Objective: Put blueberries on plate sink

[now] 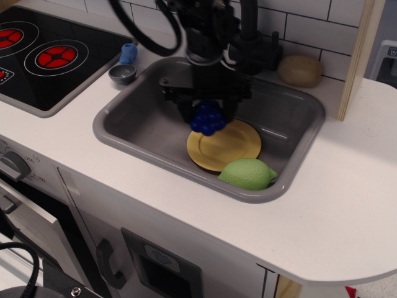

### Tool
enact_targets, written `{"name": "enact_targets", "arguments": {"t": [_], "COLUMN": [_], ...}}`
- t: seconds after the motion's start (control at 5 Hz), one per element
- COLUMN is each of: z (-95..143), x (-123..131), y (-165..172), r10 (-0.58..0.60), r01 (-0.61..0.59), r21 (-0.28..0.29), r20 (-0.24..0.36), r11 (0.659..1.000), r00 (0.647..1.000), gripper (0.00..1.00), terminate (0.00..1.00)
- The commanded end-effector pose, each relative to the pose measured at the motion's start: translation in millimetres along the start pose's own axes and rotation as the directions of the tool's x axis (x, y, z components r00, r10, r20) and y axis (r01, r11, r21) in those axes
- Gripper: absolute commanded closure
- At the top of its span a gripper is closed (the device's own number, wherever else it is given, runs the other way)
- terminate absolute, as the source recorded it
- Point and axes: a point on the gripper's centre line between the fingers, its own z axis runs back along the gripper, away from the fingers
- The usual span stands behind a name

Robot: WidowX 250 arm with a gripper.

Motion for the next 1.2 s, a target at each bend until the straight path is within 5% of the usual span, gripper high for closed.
{"name": "enact_targets", "arguments": {"t": [0.0,0.2,0.8,1.0], "z": [-8,-8,42,62], "x": [12,15,25,20], "y": [-13,-12,-7,-3], "r10": [-0.005,0.021,0.046,-0.026], "r01": [0.005,-0.020,-0.043,0.030], "r21": [0.001,0.021,-0.068,-0.066], "r20": [0.027,-0.052,0.030,0.055], "r11": [1.000,1.000,0.997,0.997], "r00": [1.000,0.998,0.998,0.998], "gripper": [1.00,0.00,0.00,0.00], "terminate": [0.00,0.00,0.00,0.00]}}
